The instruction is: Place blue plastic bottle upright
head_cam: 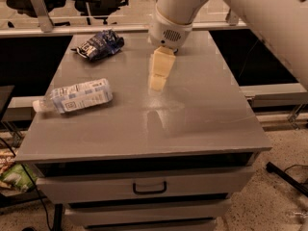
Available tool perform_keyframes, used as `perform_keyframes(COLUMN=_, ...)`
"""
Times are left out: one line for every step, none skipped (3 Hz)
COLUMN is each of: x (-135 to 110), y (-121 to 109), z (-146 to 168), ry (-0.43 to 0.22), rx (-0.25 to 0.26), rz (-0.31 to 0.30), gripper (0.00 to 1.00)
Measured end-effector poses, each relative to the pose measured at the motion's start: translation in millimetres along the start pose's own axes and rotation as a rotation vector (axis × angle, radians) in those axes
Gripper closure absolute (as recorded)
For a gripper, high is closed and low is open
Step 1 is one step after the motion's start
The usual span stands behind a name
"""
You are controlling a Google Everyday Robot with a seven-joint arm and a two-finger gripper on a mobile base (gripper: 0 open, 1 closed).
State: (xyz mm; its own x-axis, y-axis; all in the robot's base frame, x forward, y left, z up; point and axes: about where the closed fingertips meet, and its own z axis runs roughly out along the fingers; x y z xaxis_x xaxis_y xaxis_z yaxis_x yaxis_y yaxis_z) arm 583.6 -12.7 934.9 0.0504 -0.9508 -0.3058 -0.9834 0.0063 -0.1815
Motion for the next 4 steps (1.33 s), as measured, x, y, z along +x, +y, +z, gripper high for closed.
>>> perform_keyframes(x=-36.0, y=-19.0, z=32.6, ry=-0.011, rx=-0.033, rz=-0.046, gripper=0.0)
perform_keyframes(x=-68.7, y=-20.7, z=54.1, ry=-0.01, rx=-0.059, rz=-0.101, gripper=0.0)
perform_keyframes(x=-100.6, y=-14.4, z=72.4, ry=0.001, rx=-0.086, rz=-0.167, gripper=0.0)
perform_keyframes(x=-130.9, y=0.9, z=89.7, ry=0.023, rx=-0.111, rz=-0.238, gripper=0.0)
